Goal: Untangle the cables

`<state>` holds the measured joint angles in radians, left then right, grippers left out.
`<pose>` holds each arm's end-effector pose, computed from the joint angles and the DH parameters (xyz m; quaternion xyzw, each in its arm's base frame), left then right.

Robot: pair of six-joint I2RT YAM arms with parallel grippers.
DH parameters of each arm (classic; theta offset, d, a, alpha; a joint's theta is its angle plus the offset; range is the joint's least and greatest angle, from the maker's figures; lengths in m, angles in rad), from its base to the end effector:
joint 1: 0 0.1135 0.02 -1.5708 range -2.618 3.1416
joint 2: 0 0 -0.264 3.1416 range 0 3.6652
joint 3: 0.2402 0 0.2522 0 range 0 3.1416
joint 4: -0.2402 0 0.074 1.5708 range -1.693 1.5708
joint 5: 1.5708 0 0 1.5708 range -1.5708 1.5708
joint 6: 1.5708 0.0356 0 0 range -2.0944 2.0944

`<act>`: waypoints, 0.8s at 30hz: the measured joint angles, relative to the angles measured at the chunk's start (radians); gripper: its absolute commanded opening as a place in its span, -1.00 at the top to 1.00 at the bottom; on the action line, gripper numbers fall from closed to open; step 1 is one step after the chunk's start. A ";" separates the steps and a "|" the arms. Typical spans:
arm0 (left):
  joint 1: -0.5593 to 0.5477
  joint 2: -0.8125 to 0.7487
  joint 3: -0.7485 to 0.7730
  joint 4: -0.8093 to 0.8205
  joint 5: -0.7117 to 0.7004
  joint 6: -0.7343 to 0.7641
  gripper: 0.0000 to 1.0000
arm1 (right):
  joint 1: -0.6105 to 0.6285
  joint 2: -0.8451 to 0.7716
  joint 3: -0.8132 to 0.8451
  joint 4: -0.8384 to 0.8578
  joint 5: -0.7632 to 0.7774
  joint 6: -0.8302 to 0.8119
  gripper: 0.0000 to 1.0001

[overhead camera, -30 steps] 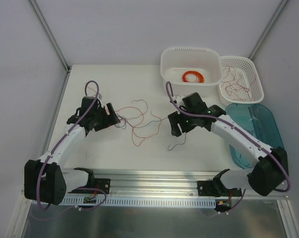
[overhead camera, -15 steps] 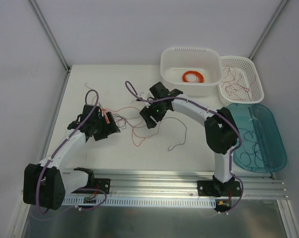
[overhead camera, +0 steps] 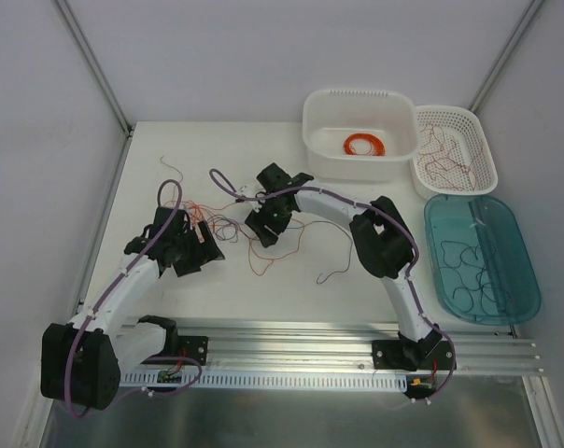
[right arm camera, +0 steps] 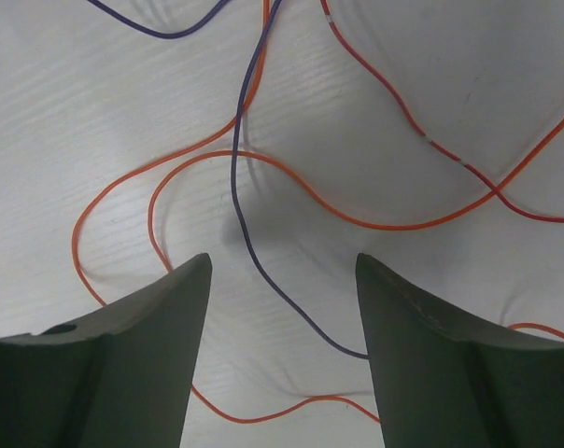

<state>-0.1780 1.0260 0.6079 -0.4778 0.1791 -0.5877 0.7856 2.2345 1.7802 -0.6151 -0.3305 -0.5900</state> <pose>0.1953 -0.0416 0.2095 -0.1622 0.9262 -0.2015 0.2744 0.3318 0.3482 0.1735 -0.6381 0.7124 0.1825 0.2280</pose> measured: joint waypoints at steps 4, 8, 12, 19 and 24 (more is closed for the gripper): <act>0.000 0.001 0.000 -0.004 0.000 0.000 -0.54 | 0.001 0.000 -0.010 0.008 0.002 -0.014 0.35; 0.000 0.020 0.000 -0.007 -0.001 0.000 -0.54 | 0.000 -0.010 -0.037 0.026 -0.001 -0.024 0.91; 0.000 0.058 0.005 -0.010 -0.006 0.000 -0.54 | 0.003 -0.034 -0.075 0.023 -0.014 -0.021 0.99; 0.000 0.127 0.085 -0.014 -0.050 -0.013 -0.52 | 0.008 -0.188 -0.149 -0.027 -0.018 -0.010 0.99; 0.000 0.208 0.153 0.019 -0.085 -0.045 -0.50 | 0.009 -0.396 -0.160 -0.033 -0.019 0.012 0.99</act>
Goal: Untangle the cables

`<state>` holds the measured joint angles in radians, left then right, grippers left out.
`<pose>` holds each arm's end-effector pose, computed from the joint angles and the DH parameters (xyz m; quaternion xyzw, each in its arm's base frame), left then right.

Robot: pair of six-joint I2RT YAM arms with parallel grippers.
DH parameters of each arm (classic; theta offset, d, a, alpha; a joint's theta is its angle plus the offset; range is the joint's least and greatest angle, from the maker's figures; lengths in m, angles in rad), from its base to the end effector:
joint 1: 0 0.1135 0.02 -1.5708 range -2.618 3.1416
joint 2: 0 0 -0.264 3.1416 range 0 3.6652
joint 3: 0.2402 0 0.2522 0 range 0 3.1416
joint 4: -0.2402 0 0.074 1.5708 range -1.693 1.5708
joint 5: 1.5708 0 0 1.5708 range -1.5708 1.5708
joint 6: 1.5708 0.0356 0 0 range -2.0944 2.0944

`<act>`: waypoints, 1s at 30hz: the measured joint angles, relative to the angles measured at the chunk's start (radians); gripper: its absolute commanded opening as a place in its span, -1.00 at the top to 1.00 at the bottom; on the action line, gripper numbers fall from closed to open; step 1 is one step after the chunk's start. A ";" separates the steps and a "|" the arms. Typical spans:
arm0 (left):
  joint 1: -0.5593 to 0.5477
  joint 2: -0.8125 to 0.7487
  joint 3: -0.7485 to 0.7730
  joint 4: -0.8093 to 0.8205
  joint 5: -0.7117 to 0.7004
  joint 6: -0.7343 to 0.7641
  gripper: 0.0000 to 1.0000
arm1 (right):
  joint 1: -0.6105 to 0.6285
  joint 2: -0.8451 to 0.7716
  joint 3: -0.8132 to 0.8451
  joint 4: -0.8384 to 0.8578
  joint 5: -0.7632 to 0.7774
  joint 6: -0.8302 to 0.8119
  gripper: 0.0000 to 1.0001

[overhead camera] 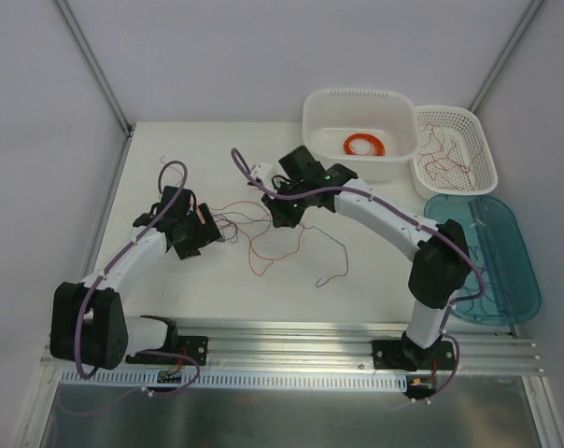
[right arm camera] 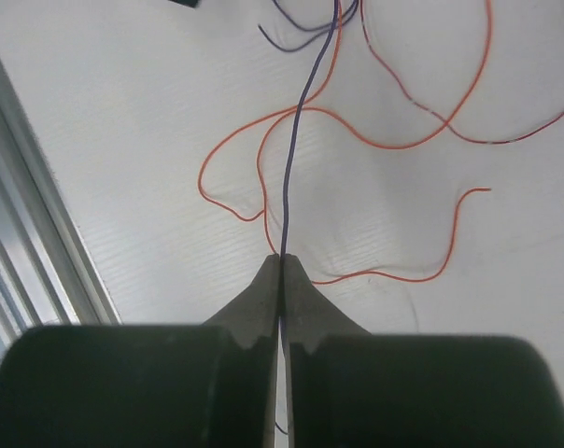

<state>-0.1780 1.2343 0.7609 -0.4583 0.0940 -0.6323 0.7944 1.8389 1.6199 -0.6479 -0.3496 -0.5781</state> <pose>0.2390 -0.0464 0.2166 -0.1992 0.9273 -0.1647 0.2708 0.2797 0.3022 0.2915 -0.6321 0.6772 0.1989 0.3199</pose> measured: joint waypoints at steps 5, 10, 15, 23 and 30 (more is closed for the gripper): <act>0.000 0.117 0.069 0.042 -0.027 -0.015 -0.48 | 0.003 -0.152 -0.021 -0.004 -0.003 0.023 0.99; 0.000 0.225 0.127 0.072 -0.075 -0.024 -0.45 | 0.007 -0.235 -0.071 -0.026 0.008 0.047 0.98; 0.000 0.299 0.165 0.086 -0.075 -0.042 -0.45 | 0.008 -0.344 -0.084 -0.079 0.083 0.062 0.99; 0.000 0.253 0.174 0.087 -0.053 -0.021 -0.53 | -0.050 -0.518 0.038 -0.200 0.276 0.078 0.99; 0.000 0.049 0.138 0.098 -0.040 0.079 -0.60 | -0.182 -0.590 0.194 -0.287 0.475 0.076 0.99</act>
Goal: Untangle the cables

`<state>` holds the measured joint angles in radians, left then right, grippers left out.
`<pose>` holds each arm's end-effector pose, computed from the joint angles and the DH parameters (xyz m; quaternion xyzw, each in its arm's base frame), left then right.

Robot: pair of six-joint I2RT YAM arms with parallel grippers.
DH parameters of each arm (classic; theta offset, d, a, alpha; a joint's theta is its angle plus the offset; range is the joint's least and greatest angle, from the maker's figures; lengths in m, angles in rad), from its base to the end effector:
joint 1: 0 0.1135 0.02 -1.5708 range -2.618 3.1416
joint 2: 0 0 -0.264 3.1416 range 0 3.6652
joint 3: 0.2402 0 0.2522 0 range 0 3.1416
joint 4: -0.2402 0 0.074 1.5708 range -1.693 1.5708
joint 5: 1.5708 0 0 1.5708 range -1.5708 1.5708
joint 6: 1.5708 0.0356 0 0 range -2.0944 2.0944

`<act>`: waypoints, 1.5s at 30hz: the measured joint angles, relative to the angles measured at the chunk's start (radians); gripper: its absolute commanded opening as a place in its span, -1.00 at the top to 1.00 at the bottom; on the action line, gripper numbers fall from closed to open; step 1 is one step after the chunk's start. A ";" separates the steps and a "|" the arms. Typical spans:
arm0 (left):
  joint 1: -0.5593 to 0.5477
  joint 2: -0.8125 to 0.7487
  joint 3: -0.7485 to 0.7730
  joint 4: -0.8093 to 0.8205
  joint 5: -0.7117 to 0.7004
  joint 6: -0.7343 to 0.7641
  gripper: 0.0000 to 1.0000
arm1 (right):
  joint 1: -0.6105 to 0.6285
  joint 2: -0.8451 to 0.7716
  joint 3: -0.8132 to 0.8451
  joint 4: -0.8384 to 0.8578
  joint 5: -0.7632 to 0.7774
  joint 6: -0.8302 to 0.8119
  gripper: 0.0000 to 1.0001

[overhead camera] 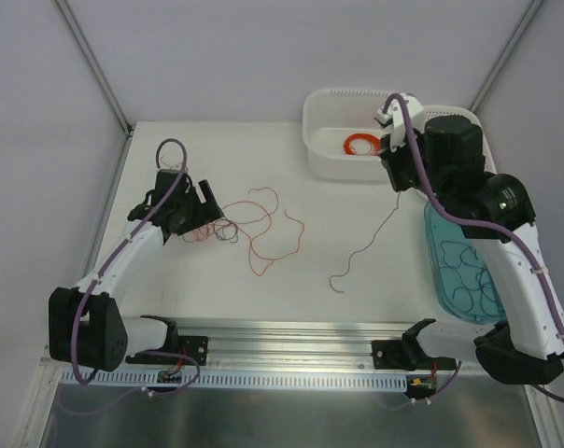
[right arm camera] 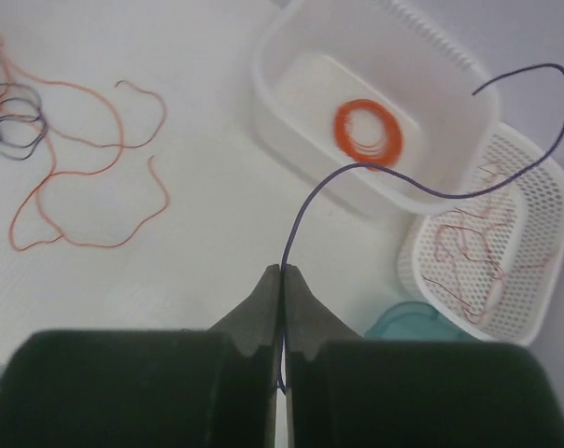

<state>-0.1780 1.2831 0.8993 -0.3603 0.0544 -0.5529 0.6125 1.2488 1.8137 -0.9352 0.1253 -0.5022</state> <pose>0.2706 -0.0506 0.2564 -0.1599 0.9014 -0.1668 0.3661 0.1770 0.1189 0.5062 -0.4056 0.7176 -0.0205 0.5657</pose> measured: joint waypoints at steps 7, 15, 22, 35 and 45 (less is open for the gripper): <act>0.000 -0.172 -0.098 0.002 0.020 0.118 -0.80 | -0.123 -0.053 0.090 -0.008 0.208 -0.042 0.99; 0.000 -0.260 -0.155 0.000 0.015 0.224 -0.82 | -0.249 -0.058 0.162 0.101 0.382 -0.148 0.99; 0.000 -0.260 -0.198 0.000 0.013 0.257 -0.83 | -0.413 -0.045 0.208 0.207 0.410 -0.214 0.99; 0.000 -0.244 -0.225 0.014 0.013 0.262 -0.82 | -0.733 0.045 0.213 0.291 0.265 -0.163 0.99; 0.000 -0.229 -0.228 0.026 0.013 0.265 -0.82 | -0.810 0.058 0.144 0.334 0.196 -0.108 0.99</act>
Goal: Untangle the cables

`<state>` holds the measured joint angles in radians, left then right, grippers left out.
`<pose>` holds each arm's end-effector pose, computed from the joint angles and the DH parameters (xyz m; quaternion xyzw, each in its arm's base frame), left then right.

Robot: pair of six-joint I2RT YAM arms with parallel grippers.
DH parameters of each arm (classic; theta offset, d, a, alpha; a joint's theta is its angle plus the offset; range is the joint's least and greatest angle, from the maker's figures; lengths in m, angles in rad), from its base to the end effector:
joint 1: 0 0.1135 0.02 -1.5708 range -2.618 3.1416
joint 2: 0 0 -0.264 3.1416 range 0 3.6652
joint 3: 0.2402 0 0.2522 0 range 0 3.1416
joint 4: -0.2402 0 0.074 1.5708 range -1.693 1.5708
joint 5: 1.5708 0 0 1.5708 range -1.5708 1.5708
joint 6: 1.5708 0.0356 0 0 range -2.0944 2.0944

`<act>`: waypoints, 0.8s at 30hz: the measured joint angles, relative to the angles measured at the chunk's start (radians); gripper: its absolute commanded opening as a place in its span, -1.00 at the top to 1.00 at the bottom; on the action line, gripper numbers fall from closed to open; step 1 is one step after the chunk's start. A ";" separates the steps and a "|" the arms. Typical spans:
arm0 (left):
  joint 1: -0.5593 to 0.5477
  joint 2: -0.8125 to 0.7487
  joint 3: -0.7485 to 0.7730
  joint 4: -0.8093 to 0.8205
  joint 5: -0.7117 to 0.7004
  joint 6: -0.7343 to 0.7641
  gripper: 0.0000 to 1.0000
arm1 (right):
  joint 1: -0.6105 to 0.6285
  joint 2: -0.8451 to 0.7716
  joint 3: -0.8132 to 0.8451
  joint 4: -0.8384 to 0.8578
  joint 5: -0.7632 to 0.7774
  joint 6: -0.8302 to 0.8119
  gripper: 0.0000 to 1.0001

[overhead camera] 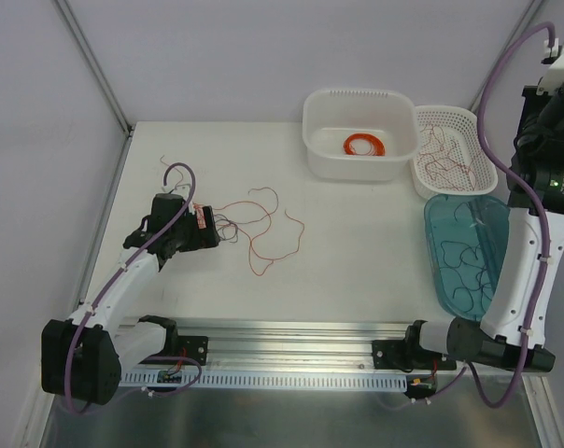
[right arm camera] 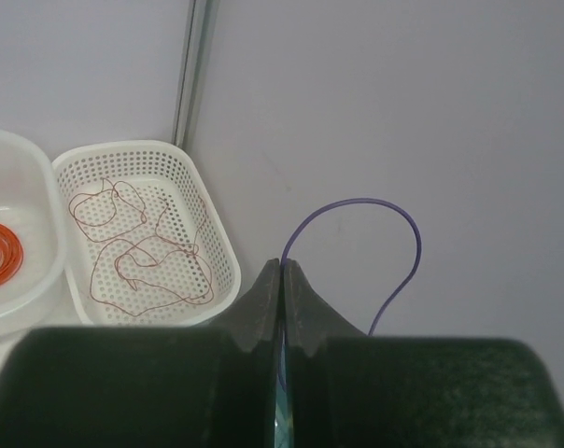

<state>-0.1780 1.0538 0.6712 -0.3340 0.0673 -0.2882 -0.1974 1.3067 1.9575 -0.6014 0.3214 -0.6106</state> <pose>0.2178 -0.0416 0.2353 -0.0362 0.9090 -0.1254 0.3957 0.2108 -0.0536 0.5698 -0.0262 0.6898 -0.3825 0.6141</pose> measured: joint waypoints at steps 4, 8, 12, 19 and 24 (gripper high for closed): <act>0.000 0.002 0.000 0.001 0.000 0.000 -0.82 | -0.020 -0.046 -0.174 0.042 -0.013 0.055 0.99; 0.000 0.007 -0.001 0.001 0.001 0.000 -0.82 | -0.042 -0.080 -0.382 0.078 -0.035 0.145 0.99; 0.000 0.008 -0.009 0.004 0.001 0.000 -0.82 | -0.059 -0.118 -0.622 0.121 -0.051 0.261 0.99; 0.000 0.013 -0.016 0.006 0.001 0.000 -0.82 | -0.119 -0.159 -0.882 0.170 -0.079 0.533 0.99; 0.000 0.021 -0.016 0.007 0.001 0.000 -0.81 | -0.243 -0.137 -1.003 0.211 -0.148 0.746 0.99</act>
<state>-0.1780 1.0748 0.6552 -0.3267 0.0681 -0.2886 -0.4400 1.1694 0.9550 -0.3908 0.1730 0.1356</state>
